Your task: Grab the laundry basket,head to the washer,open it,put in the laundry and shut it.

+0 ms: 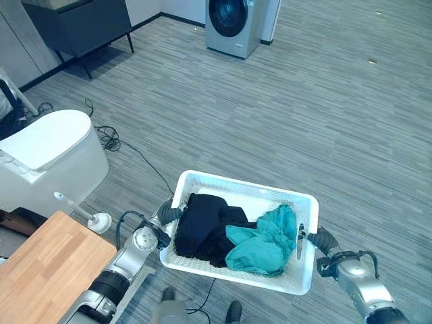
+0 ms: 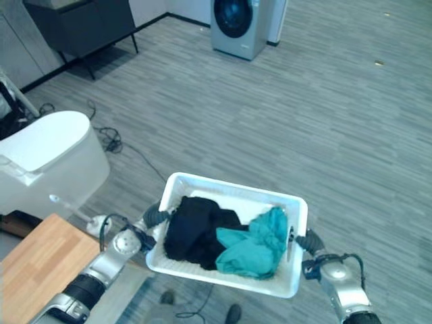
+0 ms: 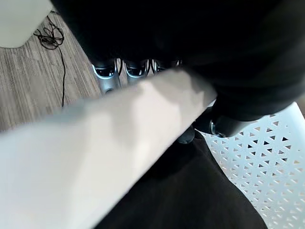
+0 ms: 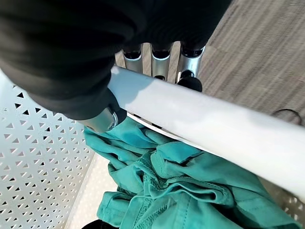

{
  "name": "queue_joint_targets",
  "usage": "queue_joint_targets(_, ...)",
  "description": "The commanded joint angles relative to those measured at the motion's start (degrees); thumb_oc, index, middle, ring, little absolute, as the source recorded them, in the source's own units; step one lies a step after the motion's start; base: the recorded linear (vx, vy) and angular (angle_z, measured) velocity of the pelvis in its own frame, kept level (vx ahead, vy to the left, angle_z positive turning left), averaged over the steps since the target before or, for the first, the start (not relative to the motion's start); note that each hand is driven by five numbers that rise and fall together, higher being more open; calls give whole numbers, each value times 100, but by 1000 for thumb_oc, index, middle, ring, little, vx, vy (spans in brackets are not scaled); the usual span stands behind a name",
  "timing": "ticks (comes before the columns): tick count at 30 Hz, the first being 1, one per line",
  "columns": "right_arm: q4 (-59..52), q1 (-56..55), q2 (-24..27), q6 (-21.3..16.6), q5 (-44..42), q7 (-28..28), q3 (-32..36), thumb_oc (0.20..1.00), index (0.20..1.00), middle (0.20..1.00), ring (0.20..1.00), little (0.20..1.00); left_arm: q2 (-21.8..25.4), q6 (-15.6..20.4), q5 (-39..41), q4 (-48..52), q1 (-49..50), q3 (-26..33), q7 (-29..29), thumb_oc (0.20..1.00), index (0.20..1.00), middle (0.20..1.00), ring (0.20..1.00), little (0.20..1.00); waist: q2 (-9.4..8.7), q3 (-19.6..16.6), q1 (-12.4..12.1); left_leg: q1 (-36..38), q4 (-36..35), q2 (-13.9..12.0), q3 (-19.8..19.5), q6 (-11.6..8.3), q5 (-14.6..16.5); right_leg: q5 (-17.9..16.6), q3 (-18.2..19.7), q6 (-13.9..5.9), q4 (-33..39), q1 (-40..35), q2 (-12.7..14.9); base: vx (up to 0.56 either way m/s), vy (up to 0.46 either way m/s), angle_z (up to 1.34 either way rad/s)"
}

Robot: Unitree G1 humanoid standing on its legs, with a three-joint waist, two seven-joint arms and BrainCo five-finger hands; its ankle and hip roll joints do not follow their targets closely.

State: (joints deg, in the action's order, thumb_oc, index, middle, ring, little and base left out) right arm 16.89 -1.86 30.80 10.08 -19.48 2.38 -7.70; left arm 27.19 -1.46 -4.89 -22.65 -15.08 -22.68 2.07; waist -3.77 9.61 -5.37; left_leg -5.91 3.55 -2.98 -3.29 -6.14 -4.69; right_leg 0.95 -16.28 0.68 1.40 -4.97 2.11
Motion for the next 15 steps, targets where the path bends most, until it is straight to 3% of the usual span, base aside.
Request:
queue_joint_targets(1, -294, 339, 87, -540, -439, 173, 434, 200, 200, 200, 200, 200, 336, 236, 2, 85, -646, 482, 269, 200, 200, 200, 200, 200, -102, -85, -48, -240, 292, 243, -53, 233, 471, 661, 120, -507, -373, -81, 237, 7, -10, 5)
queue_joint_targets(11, -368, 411, -14, -547, -478, 219, 315, 200, 200, 200, 200, 200, 350, 225, 74, 157, -527, 491, 195, 200, 200, 200, 200, 200, -52, -159, 12, 64, -17, 137, 178, 266, 380, 625, 259, -506, -211, -159, 179, 25, -10, -6)
queue_joint_targets(15, -491, 304, 61, -531, -519, 217, 386, 200, 200, 200, 200, 200, 338, 213, 63, 86, -642, 474, 227, 200, 200, 200, 200, 200, -96, -81, 60, -46, 75, 24, 238, 183, 329, 673, 303, -447, -195, -128, 115, 10, -72, -4)
